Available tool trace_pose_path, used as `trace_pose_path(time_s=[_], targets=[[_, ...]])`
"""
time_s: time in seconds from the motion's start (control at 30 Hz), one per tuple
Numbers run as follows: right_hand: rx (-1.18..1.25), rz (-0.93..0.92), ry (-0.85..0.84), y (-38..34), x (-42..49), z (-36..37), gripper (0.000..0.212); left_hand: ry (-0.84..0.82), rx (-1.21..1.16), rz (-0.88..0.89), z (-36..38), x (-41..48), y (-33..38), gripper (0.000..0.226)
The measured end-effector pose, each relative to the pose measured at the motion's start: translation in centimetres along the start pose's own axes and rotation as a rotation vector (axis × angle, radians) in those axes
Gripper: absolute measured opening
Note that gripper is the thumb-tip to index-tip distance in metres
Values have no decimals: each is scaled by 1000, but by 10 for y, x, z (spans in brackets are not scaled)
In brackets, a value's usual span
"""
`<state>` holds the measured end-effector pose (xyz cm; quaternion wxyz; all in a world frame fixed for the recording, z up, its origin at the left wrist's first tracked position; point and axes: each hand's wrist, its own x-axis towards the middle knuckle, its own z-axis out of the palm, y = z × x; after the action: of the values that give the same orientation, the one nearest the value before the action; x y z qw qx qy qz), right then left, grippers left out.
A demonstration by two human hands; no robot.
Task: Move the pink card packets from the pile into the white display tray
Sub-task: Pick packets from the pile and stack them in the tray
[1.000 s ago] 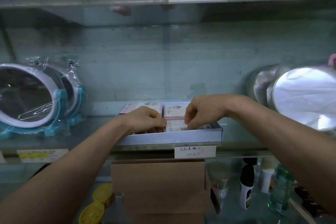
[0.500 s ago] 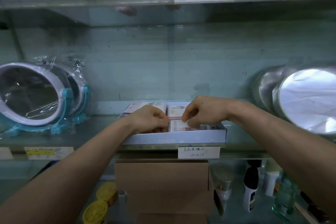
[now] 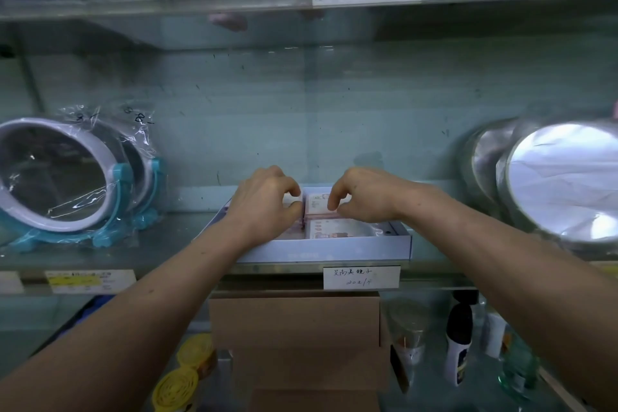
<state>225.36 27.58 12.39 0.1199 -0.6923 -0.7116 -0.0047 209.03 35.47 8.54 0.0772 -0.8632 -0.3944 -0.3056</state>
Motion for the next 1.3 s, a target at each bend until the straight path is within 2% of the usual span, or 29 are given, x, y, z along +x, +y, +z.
trace_pose_path(time_s=[0.07,0.17,0.23,0.43,0.6,0.7,0.8,1.0,1.3], targets=[[-11,13,10,-2,2,1,27,-92,102,-61,2,2,-3,31],[-55,36,-72,-3,5,8,28,-182,137,-110,4,4,-5,27],[-91,58,-120,-2,8,15,32,-202,157,-102,3,4,-4,26],[-112,85,-108,4,10,23,28,-239,168,-92,3,5,-7,25],[-103,94,-129,-2,6,17,32,-297,164,-125,-2,6,-3,25],[-45,67,-79,-8,-4,9,35,-332,168,-135,-11,5,5,30],[-19,4,-25,-12,-18,3,34,-264,148,-152,-17,0,10,39],[12,-108,1,-28,-30,5,30,-91,201,-213,-28,-21,22,37],[51,-234,11,-59,-38,21,31,12,258,-323,-53,-63,14,34]])
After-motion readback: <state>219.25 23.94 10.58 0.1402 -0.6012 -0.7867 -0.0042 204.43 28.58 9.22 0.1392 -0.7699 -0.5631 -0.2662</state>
